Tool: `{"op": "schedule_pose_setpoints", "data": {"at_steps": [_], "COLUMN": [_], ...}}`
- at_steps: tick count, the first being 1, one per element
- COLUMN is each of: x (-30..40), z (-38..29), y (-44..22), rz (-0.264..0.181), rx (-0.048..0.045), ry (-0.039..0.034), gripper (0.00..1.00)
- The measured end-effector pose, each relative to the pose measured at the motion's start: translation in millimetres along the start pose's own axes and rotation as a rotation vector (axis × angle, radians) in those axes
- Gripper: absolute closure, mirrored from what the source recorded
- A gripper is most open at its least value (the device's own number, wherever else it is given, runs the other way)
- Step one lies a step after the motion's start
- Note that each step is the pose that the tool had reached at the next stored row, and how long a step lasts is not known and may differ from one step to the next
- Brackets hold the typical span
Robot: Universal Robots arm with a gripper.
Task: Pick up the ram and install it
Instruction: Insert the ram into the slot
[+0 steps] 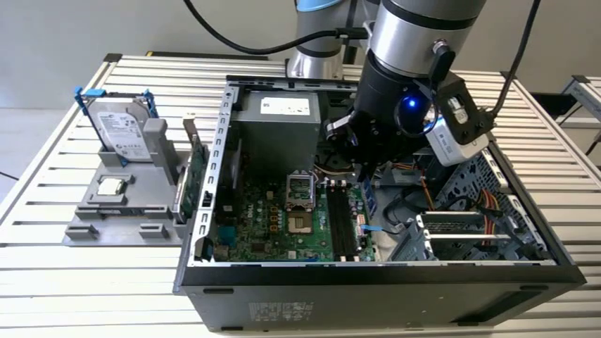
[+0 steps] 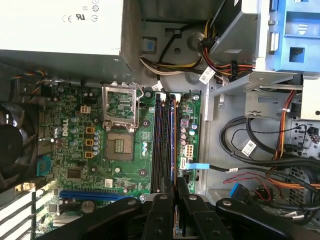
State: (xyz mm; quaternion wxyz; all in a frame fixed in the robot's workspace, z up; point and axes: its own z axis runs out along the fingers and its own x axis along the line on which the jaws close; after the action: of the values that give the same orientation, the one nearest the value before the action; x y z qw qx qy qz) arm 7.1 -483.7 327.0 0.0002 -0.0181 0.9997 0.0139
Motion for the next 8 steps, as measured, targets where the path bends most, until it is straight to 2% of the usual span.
{"op": "schedule_pose_setpoints", "data": {"at_steps": [8], "x": [0.0], "z": [2.2], "y": [0.0], "rz": [0.0], "rx": [0.0016], "ry": [0.0001], "gripper": [1.0]}}
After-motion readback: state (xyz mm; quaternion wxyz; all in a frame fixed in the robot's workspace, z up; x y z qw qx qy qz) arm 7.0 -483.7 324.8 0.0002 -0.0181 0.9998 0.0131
